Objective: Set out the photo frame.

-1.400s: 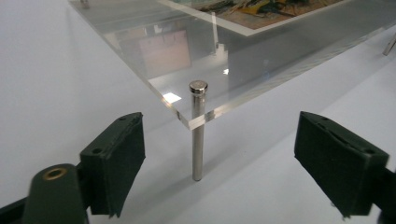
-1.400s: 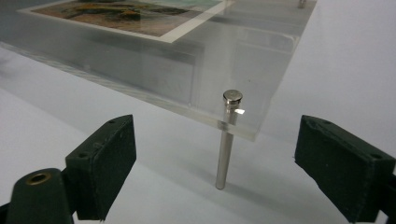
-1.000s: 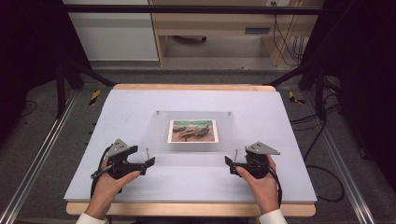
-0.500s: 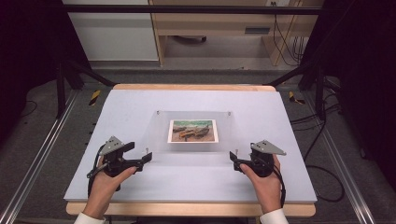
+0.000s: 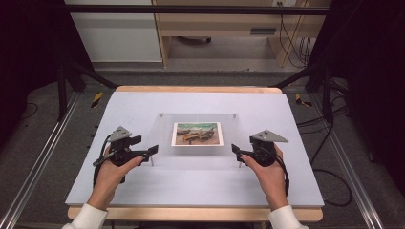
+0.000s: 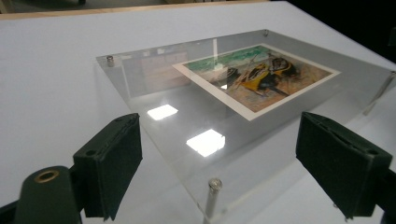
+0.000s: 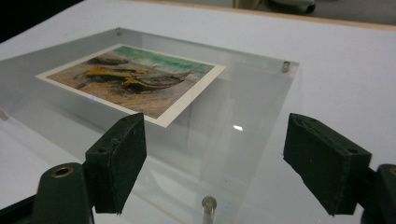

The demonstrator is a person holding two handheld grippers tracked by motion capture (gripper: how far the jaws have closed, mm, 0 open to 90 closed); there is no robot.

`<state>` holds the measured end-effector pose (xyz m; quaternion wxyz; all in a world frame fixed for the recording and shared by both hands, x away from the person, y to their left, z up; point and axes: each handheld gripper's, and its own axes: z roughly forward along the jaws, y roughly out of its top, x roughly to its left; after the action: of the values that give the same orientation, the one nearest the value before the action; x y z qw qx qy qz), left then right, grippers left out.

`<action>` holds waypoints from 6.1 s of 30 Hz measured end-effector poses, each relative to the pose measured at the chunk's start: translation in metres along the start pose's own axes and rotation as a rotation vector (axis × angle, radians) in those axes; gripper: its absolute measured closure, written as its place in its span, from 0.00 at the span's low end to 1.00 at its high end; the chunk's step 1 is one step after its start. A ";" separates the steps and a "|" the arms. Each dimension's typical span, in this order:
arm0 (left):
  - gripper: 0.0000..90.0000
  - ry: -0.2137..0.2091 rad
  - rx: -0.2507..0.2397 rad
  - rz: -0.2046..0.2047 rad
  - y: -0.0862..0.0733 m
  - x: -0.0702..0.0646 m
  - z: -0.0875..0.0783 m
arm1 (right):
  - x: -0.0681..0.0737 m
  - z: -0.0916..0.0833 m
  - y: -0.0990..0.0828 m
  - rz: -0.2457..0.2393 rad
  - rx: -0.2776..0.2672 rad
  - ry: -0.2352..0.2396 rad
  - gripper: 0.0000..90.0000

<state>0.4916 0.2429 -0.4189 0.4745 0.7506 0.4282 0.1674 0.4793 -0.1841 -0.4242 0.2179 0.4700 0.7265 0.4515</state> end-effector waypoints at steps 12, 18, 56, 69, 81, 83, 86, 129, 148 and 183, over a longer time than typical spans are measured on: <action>0.17 0.021 -0.019 -0.106 -0.021 0.009 0.015 | -0.011 0.031 -0.005 0.055 0.074 0.048 0.19; 0.21 -0.015 -0.030 -0.172 -0.025 0.014 0.015 | -0.012 0.034 -0.008 0.072 0.078 0.061 0.20; 0.24 -0.077 0.053 -0.233 -0.024 0.022 0.035 | -0.012 0.038 -0.011 0.178 0.094 0.079 0.15; 0.24 -0.115 0.054 -0.260 -0.026 0.024 0.037 | -0.014 0.038 -0.013 0.215 0.098 0.094 0.16; 0.25 -0.132 0.046 -0.267 -0.027 0.026 0.040 | -0.017 0.035 -0.015 0.254 0.103 0.116 0.18; 0.25 -0.134 0.048 -0.268 -0.027 0.026 0.040 | -0.018 0.034 -0.015 0.258 0.105 0.123 0.18; 0.25 -0.134 0.045 -0.271 -0.027 0.026 0.041 | -0.018 0.035 -0.015 0.270 0.108 0.123 0.18; 0.27 -0.146 0.053 -0.289 -0.028 0.023 0.040 | -0.025 0.036 -0.019 0.314 0.113 0.185 0.24; 0.31 -0.111 0.032 -0.216 -0.019 0.019 0.041 | -0.024 0.035 -0.011 0.244 0.076 0.127 0.28; 0.42 -0.056 0.023 -0.103 -0.028 -0.004 0.013 | -0.006 0.001 -0.021 0.108 0.022 0.058 0.44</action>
<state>0.4846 0.2378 -0.4482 0.4855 0.7375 0.4547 0.1169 0.4728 -0.1918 -0.4431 0.1666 0.4976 0.7111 0.4679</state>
